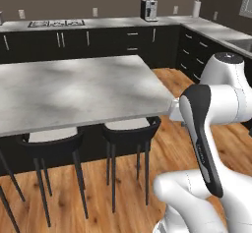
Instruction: Take the steak from the fridge and place it on the digital scale on the counter by the fridge. Wait a few seconds for a reading, then move it to the plate on the dining counter.
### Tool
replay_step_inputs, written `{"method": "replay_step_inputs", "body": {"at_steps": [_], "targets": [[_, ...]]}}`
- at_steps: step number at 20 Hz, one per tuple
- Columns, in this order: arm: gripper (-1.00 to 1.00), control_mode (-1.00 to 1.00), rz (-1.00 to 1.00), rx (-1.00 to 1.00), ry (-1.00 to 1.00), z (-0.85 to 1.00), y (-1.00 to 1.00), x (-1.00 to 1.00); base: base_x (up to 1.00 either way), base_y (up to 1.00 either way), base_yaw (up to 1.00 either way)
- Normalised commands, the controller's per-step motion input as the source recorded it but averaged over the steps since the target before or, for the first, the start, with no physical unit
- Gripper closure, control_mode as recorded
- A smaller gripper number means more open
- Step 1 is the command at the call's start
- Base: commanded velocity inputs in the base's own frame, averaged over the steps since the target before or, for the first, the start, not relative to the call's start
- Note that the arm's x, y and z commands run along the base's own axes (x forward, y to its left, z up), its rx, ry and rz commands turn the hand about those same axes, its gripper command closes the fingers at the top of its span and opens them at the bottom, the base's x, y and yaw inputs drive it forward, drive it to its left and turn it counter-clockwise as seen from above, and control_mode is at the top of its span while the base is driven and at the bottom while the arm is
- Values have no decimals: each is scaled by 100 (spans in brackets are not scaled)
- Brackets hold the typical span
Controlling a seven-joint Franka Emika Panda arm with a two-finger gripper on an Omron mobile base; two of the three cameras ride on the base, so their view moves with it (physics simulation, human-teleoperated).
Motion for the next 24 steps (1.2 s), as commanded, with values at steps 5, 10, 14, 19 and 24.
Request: {"method": "replay_step_inputs", "body": {"at_steps": [5,10,14,19,24], "targets": [[100,100,0,0,0,0,0,0,27,-100,25],[100,100,0,0,0,0,0,0,41,-100,30],[100,100,0,0,0,0,0,0,63,-100,31],[100,100,0,0,0,0,0,0,84,-100,33],[100,100,0,0,0,0,0,0,94,-96,35]]}}
